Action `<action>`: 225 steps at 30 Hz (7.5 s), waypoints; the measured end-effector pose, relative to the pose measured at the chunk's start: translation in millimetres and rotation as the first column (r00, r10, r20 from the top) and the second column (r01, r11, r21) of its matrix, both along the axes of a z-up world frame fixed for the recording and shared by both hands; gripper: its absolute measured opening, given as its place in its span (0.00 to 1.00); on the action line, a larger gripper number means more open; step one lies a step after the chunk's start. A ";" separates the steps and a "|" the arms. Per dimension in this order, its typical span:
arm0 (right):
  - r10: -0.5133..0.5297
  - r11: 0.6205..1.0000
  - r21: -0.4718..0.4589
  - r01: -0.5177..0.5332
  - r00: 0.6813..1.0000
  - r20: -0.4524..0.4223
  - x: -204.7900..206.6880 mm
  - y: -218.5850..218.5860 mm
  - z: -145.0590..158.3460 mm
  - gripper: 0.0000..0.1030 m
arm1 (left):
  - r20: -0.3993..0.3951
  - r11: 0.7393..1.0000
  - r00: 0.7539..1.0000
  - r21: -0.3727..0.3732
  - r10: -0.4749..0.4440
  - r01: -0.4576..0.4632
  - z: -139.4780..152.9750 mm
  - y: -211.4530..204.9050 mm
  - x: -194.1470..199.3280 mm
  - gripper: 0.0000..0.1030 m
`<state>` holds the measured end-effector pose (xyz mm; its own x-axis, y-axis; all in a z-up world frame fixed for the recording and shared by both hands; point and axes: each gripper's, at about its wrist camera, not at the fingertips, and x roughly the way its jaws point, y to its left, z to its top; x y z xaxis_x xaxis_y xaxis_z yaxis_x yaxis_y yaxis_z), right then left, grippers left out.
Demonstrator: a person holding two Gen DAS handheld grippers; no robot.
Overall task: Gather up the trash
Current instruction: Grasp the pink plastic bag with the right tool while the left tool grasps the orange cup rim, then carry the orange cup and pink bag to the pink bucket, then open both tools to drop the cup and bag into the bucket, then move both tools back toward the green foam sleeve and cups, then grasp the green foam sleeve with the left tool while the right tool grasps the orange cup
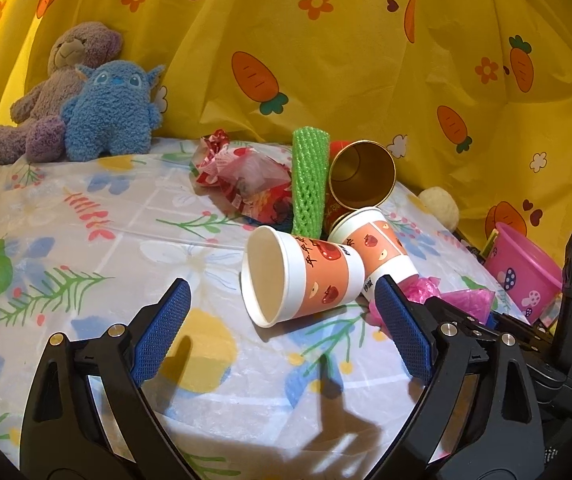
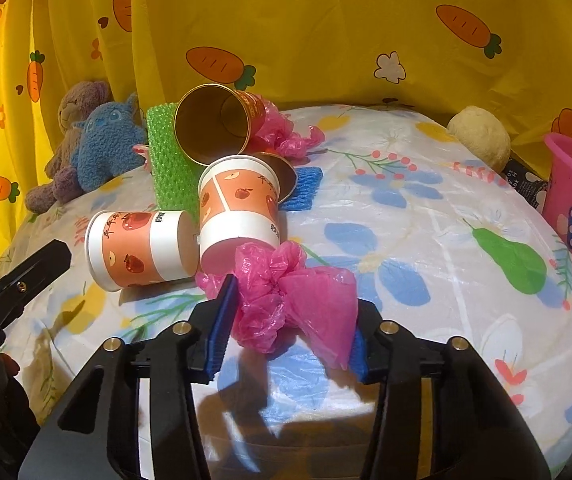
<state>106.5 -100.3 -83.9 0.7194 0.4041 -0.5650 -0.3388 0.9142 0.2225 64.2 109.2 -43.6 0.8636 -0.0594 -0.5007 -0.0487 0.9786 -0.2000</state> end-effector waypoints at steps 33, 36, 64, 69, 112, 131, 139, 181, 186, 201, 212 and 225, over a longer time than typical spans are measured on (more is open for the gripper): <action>-0.032 0.997 0.077 0.026 0.996 0.085 -41.9 -47.4 15.5 0.17 | -0.022 0.989 0.992 -0.086 -0.124 0.121 1.0 -12.7 0.8 0.02; -0.037 0.996 0.083 0.029 0.995 0.088 -43.9 -52.9 16.0 0.17 | -0.008 0.988 0.992 -0.086 -0.126 0.125 6.0 -14.7 -6.1 0.02; -0.125 0.985 0.128 0.113 0.988 0.087 -47.7 -98.4 15.6 0.17 | 0.010 0.973 0.974 -0.041 -0.225 0.225 16.0 -68.5 -8.7 0.02; -0.151 0.981 0.133 0.138 0.984 0.090 -48.0 -106.8 16.9 0.17 | 0.011 0.969 0.969 -0.035 -0.246 0.246 18.8 -78.5 -6.3 0.02; -0.628 0.776 0.105 0.622 0.743 0.234 16.8 -306.5 84.4 0.17 | 0.006 0.676 0.677 -0.039 -0.736 0.736 64.0 -384.5 139.6 0.02; -0.631 0.775 0.120 0.621 0.750 0.197 32.5 -322.0 76.7 0.46 | -0.055 0.706 0.704 -0.082 -0.708 0.703 37.9 -387.9 162.4 0.48; -0.628 0.777 0.123 0.617 0.748 0.216 23.7 -314.7 77.7 0.64 | 0.033 0.836 0.836 -0.031 -0.547 0.548 52.4 -340.9 146.2 0.94; -0.375 0.927 0.107 0.359 0.891 0.257 -45.0 -136.2 75.3 0.91 | 0.057 0.997 0.998 0.079 -0.026 0.022 35.4 -98.5 20.3 0.94; -0.287 0.958 0.081 0.275 0.928 0.237 -38.1 -95.8 69.6 0.91 | 0.053 0.992 0.996 0.096 0.071 -0.076 30.1 -57.0 11.1 0.94; -0.035 0.998 -0.052 0.041 0.993 0.109 12.7 26.2 32.2 0.91 | 0.058 0.971 0.974 0.084 0.220 -0.225 33.3 18.5 -0.1 0.94; -0.010 0.995 -0.102 0.012 1.000 0.013 50.5 53.4 20.4 0.91 | 0.058 0.974 0.977 0.082 0.206 -0.210 33.9 24.8 14.1 0.94; 0.043 0.992 -0.112 -0.050 0.997 -0.065 61.2 56.3 9.3 0.57 | 0.039 0.985 0.990 0.098 0.139 -0.142 31.1 11.4 37.9 0.94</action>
<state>167.8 -44.0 -74.5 0.6633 0.3668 -0.6522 -0.3703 0.9183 0.1399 102.1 120.6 -12.5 0.8754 0.1128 -0.4700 -0.1821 0.9777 -0.1046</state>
